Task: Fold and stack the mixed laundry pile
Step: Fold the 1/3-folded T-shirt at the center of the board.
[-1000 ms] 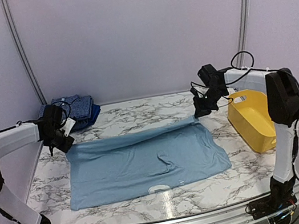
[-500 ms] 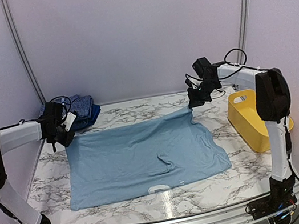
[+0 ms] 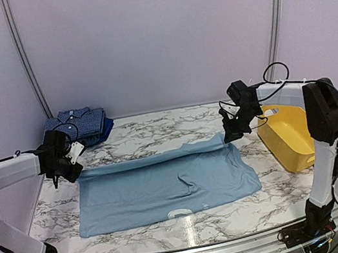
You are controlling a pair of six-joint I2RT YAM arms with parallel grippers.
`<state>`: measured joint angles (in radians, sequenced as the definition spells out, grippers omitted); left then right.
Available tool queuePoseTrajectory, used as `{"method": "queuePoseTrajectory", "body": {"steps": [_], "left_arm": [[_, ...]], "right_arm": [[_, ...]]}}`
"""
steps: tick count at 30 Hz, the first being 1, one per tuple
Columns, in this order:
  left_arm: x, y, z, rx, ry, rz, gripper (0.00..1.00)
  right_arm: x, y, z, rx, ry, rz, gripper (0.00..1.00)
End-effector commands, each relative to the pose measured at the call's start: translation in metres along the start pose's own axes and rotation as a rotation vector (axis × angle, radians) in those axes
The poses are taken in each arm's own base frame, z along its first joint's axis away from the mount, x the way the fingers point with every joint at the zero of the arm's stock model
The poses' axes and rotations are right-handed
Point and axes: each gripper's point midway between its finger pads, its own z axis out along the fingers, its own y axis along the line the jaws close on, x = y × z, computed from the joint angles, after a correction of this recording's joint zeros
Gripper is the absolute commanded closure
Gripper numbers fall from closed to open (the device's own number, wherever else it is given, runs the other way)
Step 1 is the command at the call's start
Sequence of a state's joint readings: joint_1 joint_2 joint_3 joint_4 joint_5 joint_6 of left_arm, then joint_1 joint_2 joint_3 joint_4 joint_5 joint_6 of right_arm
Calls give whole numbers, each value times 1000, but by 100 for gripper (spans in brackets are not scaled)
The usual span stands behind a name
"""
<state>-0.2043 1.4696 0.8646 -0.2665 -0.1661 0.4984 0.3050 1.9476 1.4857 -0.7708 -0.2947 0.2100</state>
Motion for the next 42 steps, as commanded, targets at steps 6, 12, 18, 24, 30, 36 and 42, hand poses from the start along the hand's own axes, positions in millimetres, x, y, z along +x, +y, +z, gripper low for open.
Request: {"method": "queuePoseTrajectory", "body": {"steps": [6, 12, 18, 24, 30, 36, 42], "left_arm": [[26, -18, -22, 52, -23, -14, 100], [39, -25, -17, 71, 15, -2, 97], [46, -29, -19, 85, 59, -4, 92], [28, -15, -56, 76, 13, -57, 56], [-45, 21, -107, 45, -215, -158, 1], [-140, 12, -127, 347, -391, -355, 1], [-216, -42, -112, 510, -448, -370, 1]], "right_arm": [[15, 2, -7, -8, -28, -22, 100], [30, 4, 5, -22, 14, -33, 100], [39, 6, 12, -29, 55, -39, 100], [30, 15, -16, -37, 25, -60, 69], [-8, 11, -54, -50, -92, -85, 52], [-42, 15, -51, -113, -132, -125, 49], [-56, 18, -27, -173, -112, -123, 50]]}}
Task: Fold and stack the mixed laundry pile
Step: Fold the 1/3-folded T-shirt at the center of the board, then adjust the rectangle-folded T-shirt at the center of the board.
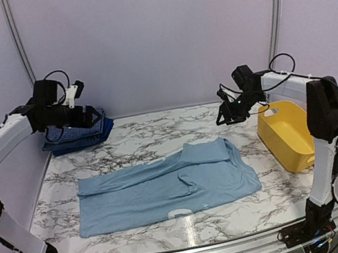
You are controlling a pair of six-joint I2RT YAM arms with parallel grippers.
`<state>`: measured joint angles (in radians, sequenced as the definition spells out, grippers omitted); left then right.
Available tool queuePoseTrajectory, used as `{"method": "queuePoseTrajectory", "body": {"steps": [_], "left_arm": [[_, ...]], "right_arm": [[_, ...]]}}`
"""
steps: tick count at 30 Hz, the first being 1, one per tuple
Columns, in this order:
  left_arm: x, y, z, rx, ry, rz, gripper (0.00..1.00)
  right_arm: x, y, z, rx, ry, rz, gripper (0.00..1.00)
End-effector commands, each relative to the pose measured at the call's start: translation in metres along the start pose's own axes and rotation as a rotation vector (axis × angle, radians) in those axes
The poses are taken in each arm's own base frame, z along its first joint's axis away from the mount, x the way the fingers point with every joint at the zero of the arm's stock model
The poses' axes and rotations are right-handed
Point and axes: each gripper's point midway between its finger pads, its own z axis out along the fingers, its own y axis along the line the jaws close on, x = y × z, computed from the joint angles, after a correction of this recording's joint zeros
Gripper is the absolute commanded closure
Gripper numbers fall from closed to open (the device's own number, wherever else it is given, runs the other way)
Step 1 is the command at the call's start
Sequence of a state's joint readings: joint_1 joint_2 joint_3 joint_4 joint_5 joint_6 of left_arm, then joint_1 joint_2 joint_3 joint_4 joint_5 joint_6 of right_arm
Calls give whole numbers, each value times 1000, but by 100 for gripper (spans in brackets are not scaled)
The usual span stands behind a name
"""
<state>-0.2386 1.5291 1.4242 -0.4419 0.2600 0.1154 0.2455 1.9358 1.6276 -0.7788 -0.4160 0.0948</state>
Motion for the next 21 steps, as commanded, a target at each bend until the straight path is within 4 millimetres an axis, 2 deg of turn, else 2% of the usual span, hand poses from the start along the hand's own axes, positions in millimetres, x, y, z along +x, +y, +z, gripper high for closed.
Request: {"method": "queuePoseTrajectory", "body": {"steps": [1, 3, 6, 8, 9, 11, 13, 16, 21], "left_arm": [[-10, -69, 44, 180, -5, -103, 1], [-15, -88, 68, 237, 25, -161, 1], [-20, -128, 98, 303, 34, -170, 1], [-17, -155, 116, 343, 54, -150, 1], [-8, -166, 130, 352, 81, -147, 1], [-1, -183, 141, 369, 102, -134, 1], [3, -189, 148, 363, 111, -135, 1], [8, -185, 152, 340, 117, -129, 1], [11, -178, 148, 305, 109, -78, 1]], "right_arm": [[-3, 0, 23, -61, 28, 0, 51], [-1, -4, 33, -66, 45, 13, 53], [3, -13, 46, -52, 65, 37, 55], [5, -17, 52, -51, 77, 48, 57], [7, -20, 56, -47, 85, 51, 58], [8, -24, 60, -40, 92, 55, 60], [9, -24, 60, -35, 98, 50, 63], [13, -24, 59, -36, 107, 48, 72], [16, -20, 53, -51, 111, 49, 87]]}}
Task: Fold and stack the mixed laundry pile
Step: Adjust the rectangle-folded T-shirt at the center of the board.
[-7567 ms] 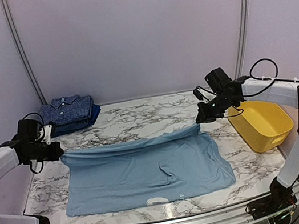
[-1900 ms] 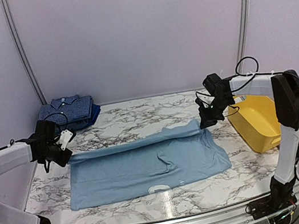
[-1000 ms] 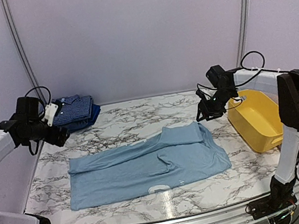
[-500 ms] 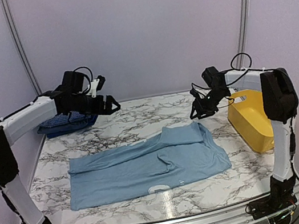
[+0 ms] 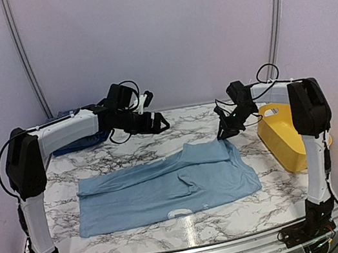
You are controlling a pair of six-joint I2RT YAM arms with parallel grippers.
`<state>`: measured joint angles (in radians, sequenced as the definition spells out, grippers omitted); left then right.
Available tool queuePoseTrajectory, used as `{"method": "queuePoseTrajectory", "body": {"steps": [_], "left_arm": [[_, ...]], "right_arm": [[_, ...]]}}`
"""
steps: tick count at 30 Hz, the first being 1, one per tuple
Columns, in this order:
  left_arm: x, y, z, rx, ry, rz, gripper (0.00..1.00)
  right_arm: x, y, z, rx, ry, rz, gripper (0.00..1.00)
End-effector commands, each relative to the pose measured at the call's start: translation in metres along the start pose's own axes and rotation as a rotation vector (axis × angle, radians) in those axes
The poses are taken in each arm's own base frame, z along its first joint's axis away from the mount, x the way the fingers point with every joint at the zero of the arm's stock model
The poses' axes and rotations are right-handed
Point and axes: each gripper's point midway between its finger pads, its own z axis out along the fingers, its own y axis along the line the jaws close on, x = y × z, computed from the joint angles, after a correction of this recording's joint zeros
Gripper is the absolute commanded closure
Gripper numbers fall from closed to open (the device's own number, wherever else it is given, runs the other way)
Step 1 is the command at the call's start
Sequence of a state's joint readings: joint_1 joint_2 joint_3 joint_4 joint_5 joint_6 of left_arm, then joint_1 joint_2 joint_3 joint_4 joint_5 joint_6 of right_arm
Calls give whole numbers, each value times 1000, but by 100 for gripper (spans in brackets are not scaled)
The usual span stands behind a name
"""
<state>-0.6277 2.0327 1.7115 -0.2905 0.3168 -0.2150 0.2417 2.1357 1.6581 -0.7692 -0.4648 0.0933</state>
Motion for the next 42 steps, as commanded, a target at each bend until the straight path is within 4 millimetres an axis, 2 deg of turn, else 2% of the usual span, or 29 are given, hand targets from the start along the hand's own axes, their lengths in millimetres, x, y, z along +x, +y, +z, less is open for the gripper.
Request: {"method": "queuePoseTrajectory", "body": {"steps": [1, 4, 8, 12, 15, 18, 23, 26, 29, 30, 31, 33, 34, 39, 42], "left_arm": [[-11, 10, -13, -52, -46, 45, 1], [-9, 14, -17, -74, -46, 51, 1], [-5, 15, -21, -84, -44, 50, 1], [-1, 19, -29, -114, -45, 59, 1], [5, 22, -34, -132, -39, 69, 1], [12, 23, -39, -142, -31, 74, 1], [28, 26, -48, -161, -17, 72, 1], [37, 28, -54, -168, -15, 71, 1], [42, 28, -58, -171, -21, 71, 1], [43, 28, -59, -171, -20, 69, 1], [44, 28, -60, -172, -20, 70, 1], [45, 28, -62, -175, -22, 68, 1], [45, 28, -63, -177, -23, 68, 1], [44, 29, -65, -186, -28, 71, 1], [42, 31, -67, -201, -34, 76, 1]], "right_arm": [[-9, 9, -17, -19, -36, -25, 90], [-5, 11, -22, -22, -35, -31, 100], [1, 18, -30, -42, -33, -45, 100], [13, 39, -47, -109, -50, -69, 100], [43, 53, -47, -166, -9, -69, 100], [81, 63, -43, -181, 52, -66, 100], [144, 65, -39, -180, 127, -17, 100], [182, 62, -31, -172, 198, 18, 100], [202, 57, -28, -153, 237, 41, 100], [204, 56, -29, -147, 242, 42, 96], [203, 57, -31, -143, 240, 34, 86], [189, 59, -38, -128, 195, 8, 64], [175, 62, -42, -122, 156, -16, 61], [111, 76, -47, -128, 26, -84, 61], [86, 83, -36, -160, 14, -103, 63]]}}
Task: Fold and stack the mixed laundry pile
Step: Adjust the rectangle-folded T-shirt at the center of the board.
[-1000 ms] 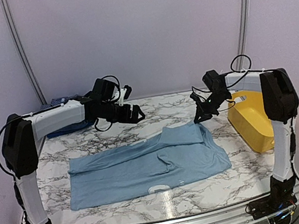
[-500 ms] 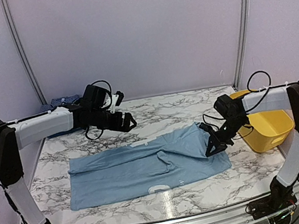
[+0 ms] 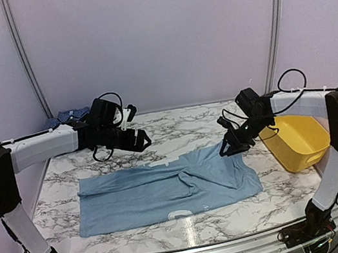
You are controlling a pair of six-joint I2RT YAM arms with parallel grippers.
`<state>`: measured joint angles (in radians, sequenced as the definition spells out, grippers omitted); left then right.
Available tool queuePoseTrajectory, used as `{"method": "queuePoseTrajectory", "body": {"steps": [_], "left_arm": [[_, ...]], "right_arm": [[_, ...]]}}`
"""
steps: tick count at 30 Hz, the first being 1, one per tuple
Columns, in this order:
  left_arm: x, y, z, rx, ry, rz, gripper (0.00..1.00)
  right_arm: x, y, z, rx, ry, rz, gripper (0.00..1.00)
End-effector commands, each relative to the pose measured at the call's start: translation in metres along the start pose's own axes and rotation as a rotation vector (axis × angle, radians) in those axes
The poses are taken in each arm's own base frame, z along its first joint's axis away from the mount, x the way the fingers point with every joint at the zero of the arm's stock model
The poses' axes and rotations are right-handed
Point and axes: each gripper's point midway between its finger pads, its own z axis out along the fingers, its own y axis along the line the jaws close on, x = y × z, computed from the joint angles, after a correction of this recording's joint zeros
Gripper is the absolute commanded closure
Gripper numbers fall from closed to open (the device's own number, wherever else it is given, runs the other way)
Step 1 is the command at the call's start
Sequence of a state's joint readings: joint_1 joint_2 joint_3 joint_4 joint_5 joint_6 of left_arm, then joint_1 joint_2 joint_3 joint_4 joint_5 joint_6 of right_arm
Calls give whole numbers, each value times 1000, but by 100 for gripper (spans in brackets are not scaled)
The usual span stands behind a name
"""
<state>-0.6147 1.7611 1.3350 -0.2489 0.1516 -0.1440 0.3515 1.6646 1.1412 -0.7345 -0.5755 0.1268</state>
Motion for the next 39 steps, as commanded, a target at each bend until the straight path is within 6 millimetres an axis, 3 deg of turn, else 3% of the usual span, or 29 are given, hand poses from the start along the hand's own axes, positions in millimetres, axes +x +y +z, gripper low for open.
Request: {"method": "queuePoseTrajectory", "body": {"steps": [1, 11, 18, 24, 29, 33, 39], "left_arm": [[-15, 2, -13, -24, -59, 24, 1], [-14, 15, -18, -45, -54, 16, 1], [-8, 22, -16, -54, -38, 16, 1], [-4, 30, -19, -72, -33, 22, 1], [-5, 46, -31, -129, -46, 34, 1], [-3, 55, -41, -144, -56, 24, 1], [7, 58, -46, -147, -48, 13, 1]], "right_arm": [[-45, 7, 14, -27, -48, -62, 64], [-58, 0, 61, -60, 40, -99, 57], [-61, 9, 78, -110, 72, -114, 58], [-52, 26, 80, -176, 101, -126, 73], [-44, 40, 74, -202, 120, -150, 100], [-36, 61, 67, -224, 127, -172, 100], [-2, 102, 79, -261, 204, -216, 100]]}}
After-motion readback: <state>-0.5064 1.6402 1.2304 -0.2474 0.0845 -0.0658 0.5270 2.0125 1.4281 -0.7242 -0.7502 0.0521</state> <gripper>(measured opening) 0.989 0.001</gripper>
